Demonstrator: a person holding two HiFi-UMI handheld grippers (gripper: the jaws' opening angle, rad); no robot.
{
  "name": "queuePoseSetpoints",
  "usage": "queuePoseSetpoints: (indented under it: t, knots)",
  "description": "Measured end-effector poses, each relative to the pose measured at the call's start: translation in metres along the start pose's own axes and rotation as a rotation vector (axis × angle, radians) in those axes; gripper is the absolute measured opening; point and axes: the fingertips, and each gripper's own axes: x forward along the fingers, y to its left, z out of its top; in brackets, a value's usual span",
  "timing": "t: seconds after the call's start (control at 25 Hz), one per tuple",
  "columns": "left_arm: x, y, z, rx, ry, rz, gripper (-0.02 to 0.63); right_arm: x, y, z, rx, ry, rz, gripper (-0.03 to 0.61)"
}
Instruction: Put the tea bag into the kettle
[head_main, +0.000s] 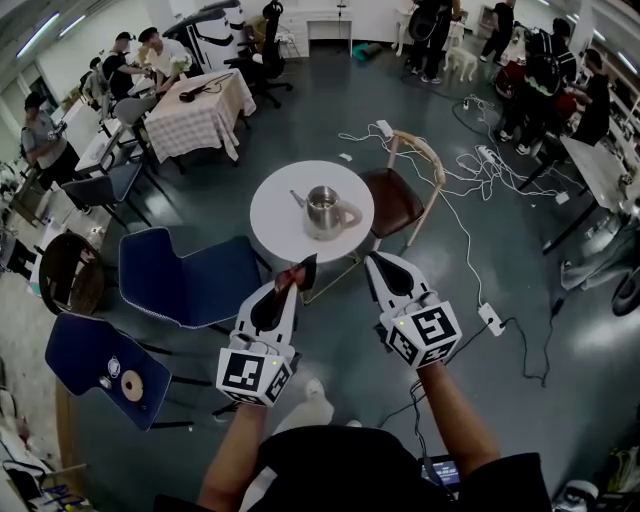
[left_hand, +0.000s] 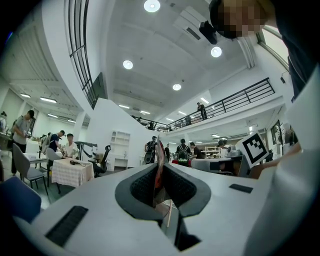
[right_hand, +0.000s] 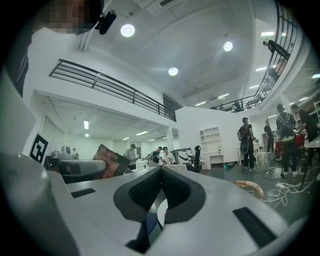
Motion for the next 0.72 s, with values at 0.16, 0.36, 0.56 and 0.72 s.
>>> queuePoseSetpoints:
  t: [0.16, 0.36, 0.56, 0.72]
  knots:
    - [0.01, 0.026, 0.002, -0.012, 0.005, 0.0, 0.038, 0.026, 0.0, 0.001, 0.009, 0.003, -0.008, 0.017]
    - [0.023, 0.058, 0.007, -0.025, 0.001, -0.002, 0.037, 0.057, 0.003, 0.004, 0.003, 0.007, -0.014, 0.017]
    - [0.036, 0.089, 0.011, -0.03, 0.002, -0.022, 0.037, 0.09, 0.005, 0.009, 0.003, 0.017, -0.03, 0.017]
    - [0.043, 0.107, 0.007, -0.038, 0.002, -0.03, 0.037, 0.108, 0.006, 0.004, -0.003, 0.03, -0.035, 0.017]
